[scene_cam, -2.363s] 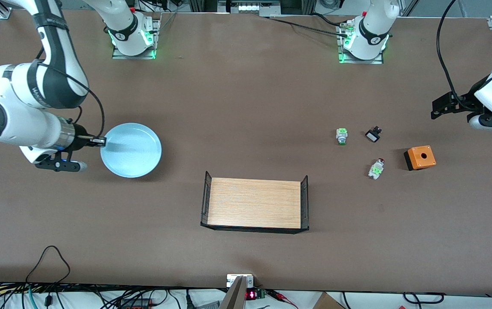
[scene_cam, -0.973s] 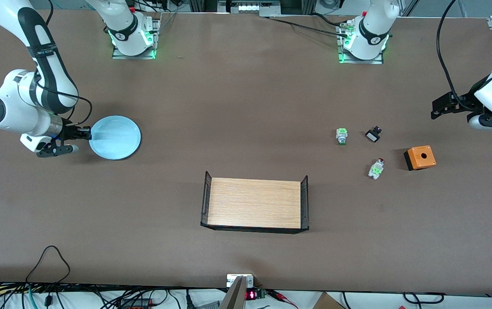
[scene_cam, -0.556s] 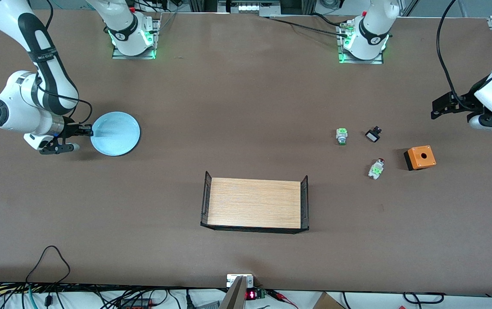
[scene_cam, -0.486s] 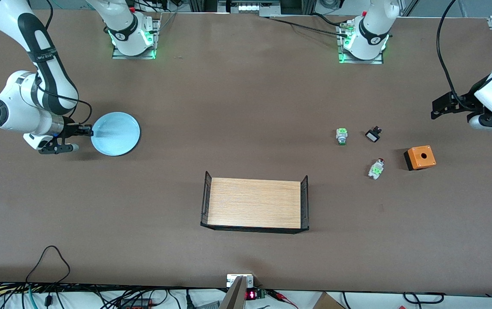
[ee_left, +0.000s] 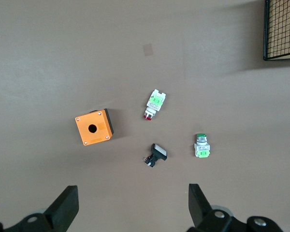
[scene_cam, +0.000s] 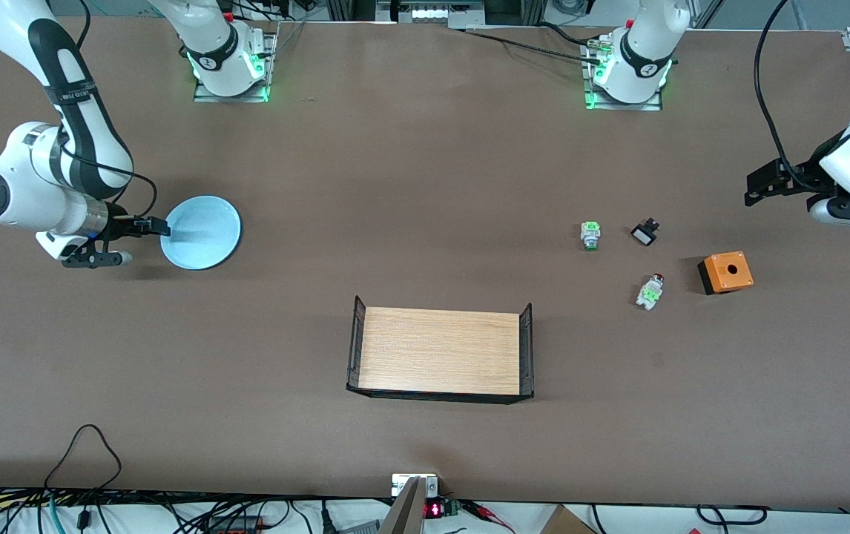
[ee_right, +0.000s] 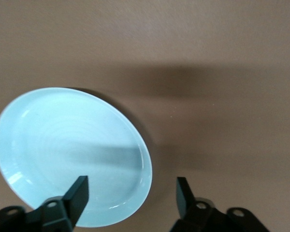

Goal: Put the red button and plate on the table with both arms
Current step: 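Lower the plate onto the table and open the right gripper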

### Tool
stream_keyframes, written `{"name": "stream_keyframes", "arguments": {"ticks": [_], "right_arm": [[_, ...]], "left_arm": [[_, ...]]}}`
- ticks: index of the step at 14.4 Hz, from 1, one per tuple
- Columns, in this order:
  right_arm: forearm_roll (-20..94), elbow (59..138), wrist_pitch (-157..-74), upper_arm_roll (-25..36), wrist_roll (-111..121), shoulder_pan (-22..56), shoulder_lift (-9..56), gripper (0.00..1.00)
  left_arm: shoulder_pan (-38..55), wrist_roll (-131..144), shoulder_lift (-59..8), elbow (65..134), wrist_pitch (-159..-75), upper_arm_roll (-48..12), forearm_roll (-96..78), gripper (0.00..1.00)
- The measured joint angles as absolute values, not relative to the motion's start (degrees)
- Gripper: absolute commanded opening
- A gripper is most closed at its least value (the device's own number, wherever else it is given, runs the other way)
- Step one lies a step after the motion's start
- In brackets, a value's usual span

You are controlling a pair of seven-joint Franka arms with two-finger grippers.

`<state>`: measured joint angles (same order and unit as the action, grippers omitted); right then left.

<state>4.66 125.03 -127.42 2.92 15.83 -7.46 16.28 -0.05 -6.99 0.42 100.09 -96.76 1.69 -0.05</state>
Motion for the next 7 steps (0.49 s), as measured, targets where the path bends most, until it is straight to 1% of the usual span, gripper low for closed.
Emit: {"name": "stream_keyframes", "arguments": {"ticks": [3, 7], "right_arm": [[4.68, 118.91, -119.18, 0.25, 12.19, -7.4, 15.04, 1.0], [4.62, 113.48, -115.36, -4.35, 4.73, -6.26, 14.88, 1.0]], "left_arm": [[-0.05, -6.99, 0.42, 100.09, -96.76, 1.68, -0.05, 1.0], [-0.05, -6.99, 0.42, 100.09, -96.76, 1.68, -0.05, 1.0]]}}
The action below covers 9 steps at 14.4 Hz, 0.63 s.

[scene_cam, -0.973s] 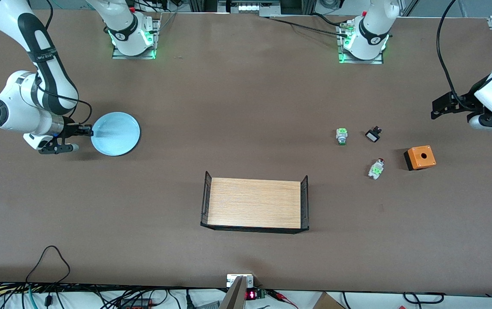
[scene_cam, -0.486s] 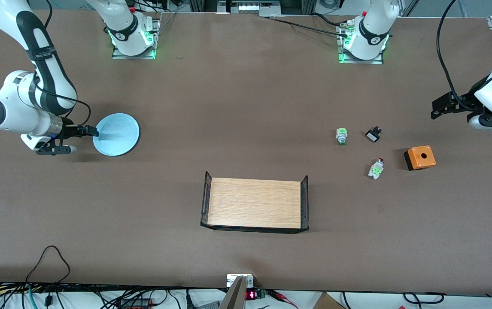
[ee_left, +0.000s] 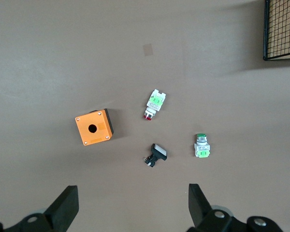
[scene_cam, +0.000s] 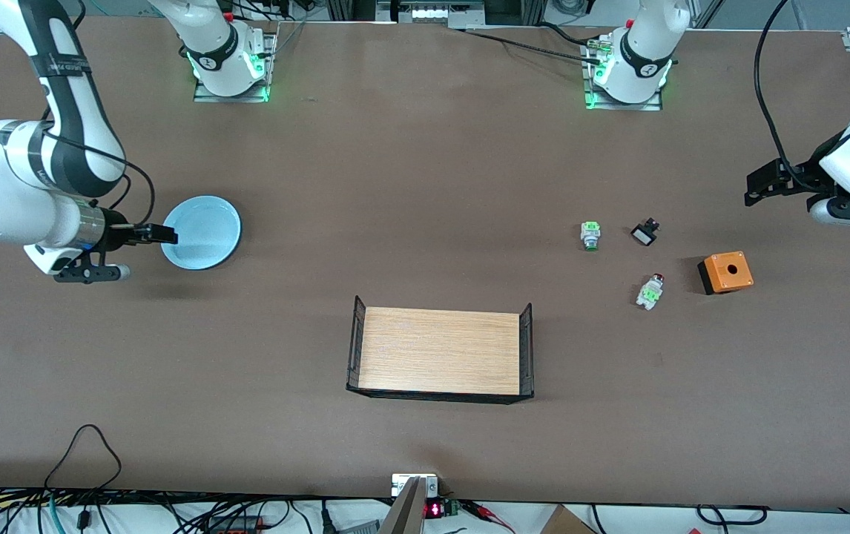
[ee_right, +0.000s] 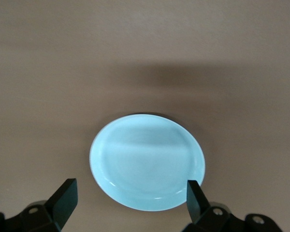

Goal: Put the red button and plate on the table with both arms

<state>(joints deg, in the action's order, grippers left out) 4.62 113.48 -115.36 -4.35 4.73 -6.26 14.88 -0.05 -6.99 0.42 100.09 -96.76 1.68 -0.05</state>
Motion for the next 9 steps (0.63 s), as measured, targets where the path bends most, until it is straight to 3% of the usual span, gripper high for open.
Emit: {"name": "stream_keyframes", "arguments": {"ticks": [3, 9], "right_arm": [[3.42, 108.91, -111.34, -4.73, 2.84, -4.52, 14.52, 1.0], [1.41, 88.1, -89.7, -4.72, -3.46, -3.13, 13.16, 1.0]], "left_arm": [[-0.05, -6.99, 0.42, 100.09, -96.76, 1.68, -0.05, 1.0], [-0.05, -6.99, 0.42, 100.09, -96.76, 1.68, -0.05, 1.0]]}}
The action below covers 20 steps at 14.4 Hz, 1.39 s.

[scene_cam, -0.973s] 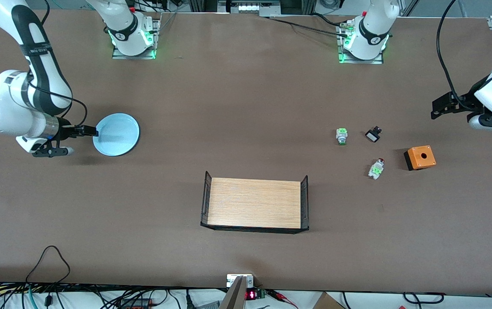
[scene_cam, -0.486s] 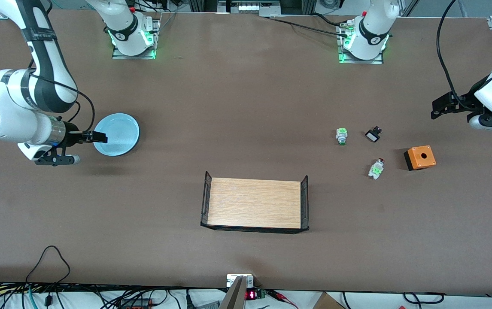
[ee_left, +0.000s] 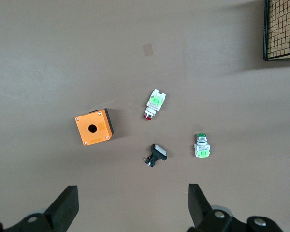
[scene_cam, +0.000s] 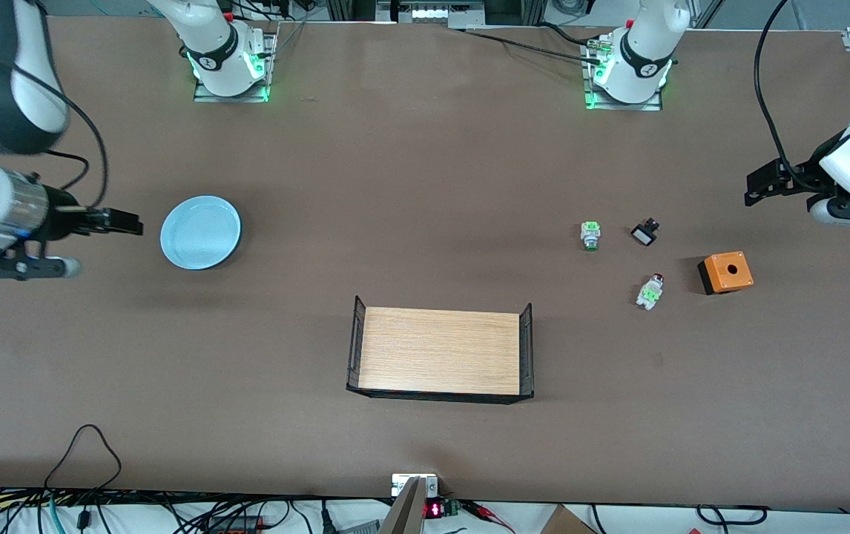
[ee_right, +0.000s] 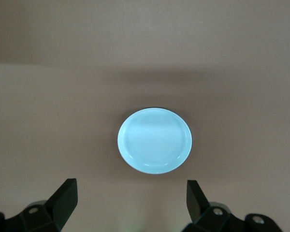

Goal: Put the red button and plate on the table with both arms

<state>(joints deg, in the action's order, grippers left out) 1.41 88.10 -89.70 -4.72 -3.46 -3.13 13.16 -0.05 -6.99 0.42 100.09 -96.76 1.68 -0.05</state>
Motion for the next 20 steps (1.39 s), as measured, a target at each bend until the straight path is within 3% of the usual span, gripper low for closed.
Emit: {"name": "stream_keyframes", "arguments": {"ticks": [3, 8, 14, 20], "right_arm": [[-1.26, 83.51, -87.3, -4.22, -6.66, -0.13, 13.05, 1.0], [-3.02, 82.88, -87.45, 1.41, -6.84, 0.33, 12.75, 1.0], [-2.63, 93.01, -94.95, 1.58, -4.18, -1.65, 6.79, 1.0], [-2.62, 94.26, -95.43, 1.47, -3.62, -1.55, 5.2, 1.0]], "left_arm": [[-0.05, -6.99, 0.42, 100.09, -96.76, 1.69, -0.05, 1.0], [-0.05, -6.99, 0.42, 100.09, -96.76, 1.69, -0.05, 1.0], [-0.05, -6.99, 0.42, 100.09, -96.76, 1.68, -0.05, 1.0], [-0.05, -6.99, 0.42, 100.09, -96.76, 1.69, -0.05, 1.0]]}}
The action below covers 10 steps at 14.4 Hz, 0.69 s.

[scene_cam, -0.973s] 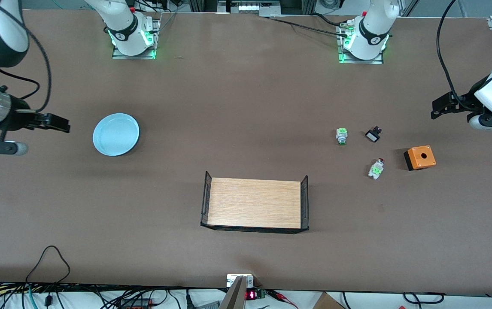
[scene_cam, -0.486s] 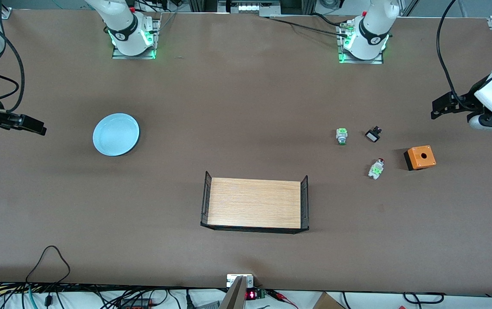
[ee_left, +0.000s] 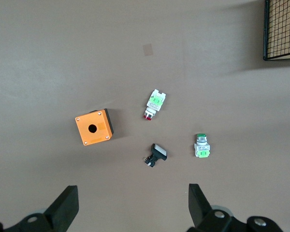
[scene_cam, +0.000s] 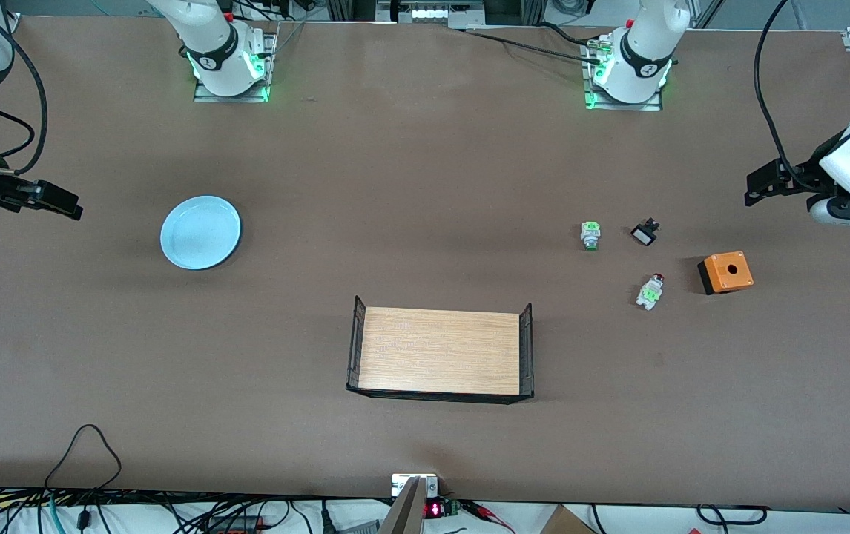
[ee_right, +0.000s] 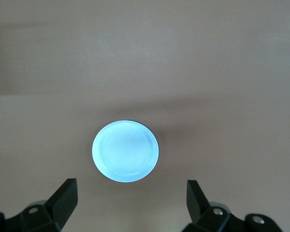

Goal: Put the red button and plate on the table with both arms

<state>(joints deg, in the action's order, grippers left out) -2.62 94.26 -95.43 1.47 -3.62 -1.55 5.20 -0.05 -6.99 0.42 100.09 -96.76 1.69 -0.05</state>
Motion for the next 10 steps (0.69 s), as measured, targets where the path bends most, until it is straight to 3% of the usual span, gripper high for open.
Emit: {"name": "stream_keyframes", "arguments": {"ticks": [10], "right_arm": [[-2.62, 89.85, -91.55, 1.48, -0.06, -1.58, 4.45, 1.0]], "left_arm": [[-0.05, -6.99, 0.42, 100.09, -96.76, 1.69, -0.05, 1.0]]}}
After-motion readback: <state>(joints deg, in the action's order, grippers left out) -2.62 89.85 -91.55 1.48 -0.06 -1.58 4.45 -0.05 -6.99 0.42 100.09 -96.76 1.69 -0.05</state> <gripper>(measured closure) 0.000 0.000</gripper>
